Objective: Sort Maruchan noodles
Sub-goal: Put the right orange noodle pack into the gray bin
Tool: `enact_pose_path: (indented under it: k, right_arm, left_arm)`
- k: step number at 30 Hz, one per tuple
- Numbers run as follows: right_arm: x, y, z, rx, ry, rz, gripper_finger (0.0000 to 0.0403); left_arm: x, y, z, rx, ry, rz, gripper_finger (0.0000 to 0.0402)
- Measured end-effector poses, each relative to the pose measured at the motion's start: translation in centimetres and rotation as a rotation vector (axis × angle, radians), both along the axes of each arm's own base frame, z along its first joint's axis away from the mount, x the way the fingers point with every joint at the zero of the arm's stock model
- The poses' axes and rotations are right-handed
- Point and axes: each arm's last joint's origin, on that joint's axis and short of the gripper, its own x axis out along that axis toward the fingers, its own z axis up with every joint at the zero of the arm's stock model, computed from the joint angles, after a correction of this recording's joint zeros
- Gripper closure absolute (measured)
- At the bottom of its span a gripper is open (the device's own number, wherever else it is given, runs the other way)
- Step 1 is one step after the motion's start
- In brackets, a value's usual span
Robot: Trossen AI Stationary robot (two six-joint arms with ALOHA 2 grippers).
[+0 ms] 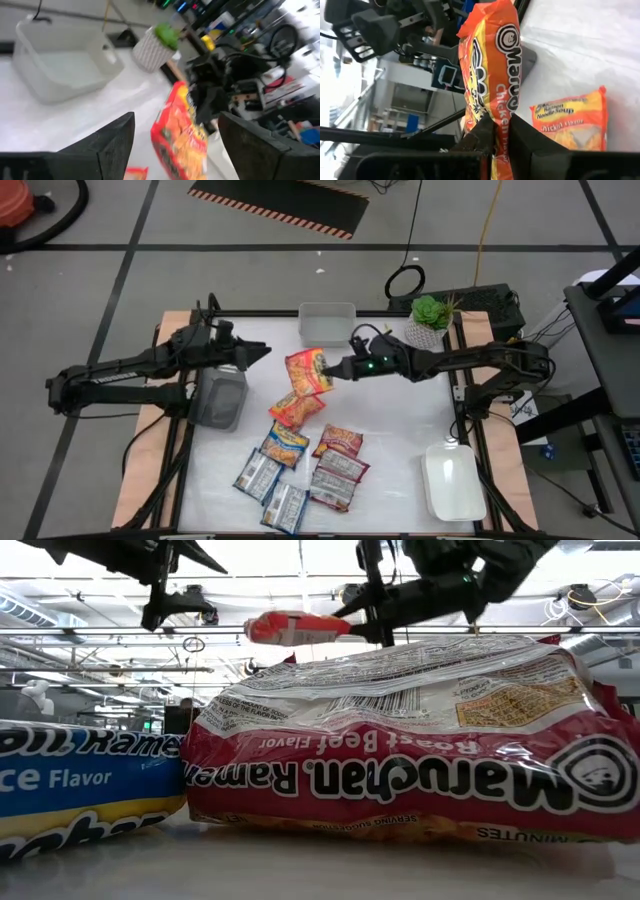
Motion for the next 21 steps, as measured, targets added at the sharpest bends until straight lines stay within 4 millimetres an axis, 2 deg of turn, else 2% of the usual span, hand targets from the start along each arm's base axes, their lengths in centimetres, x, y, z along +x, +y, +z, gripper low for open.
enact_pose_path:
  k: [6, 10, 14, 21]
  right_arm:
    - [0.8, -0.7, 2.1, -0.049, 0.020, 0.041, 0.0378]
    - [1.1, -1.0, 3.3, -0.072, 0.031, 0.067, 0.0378]
    - [1.3, -1.4, 4.3, -0.091, 0.024, 0.063, 0.0378]
    - [1.5, -1.6, 5.1, -0.099, 0.004, 0.061, 0.0378]
  left_arm:
    - [-0.2, 0.5, 2.0, 0.093, -0.070, 0.034, 0.0110]
    - [-0.5, 1.4, 3.3, 0.037, -0.016, 0.080, 0.0110]
    - [-0.5, 2.3, 4.2, -0.029, 0.033, 0.005, 0.0109]
    - [1.1, 4.0, 6.8, -0.037, -0.089, -0.107, 0.0109]
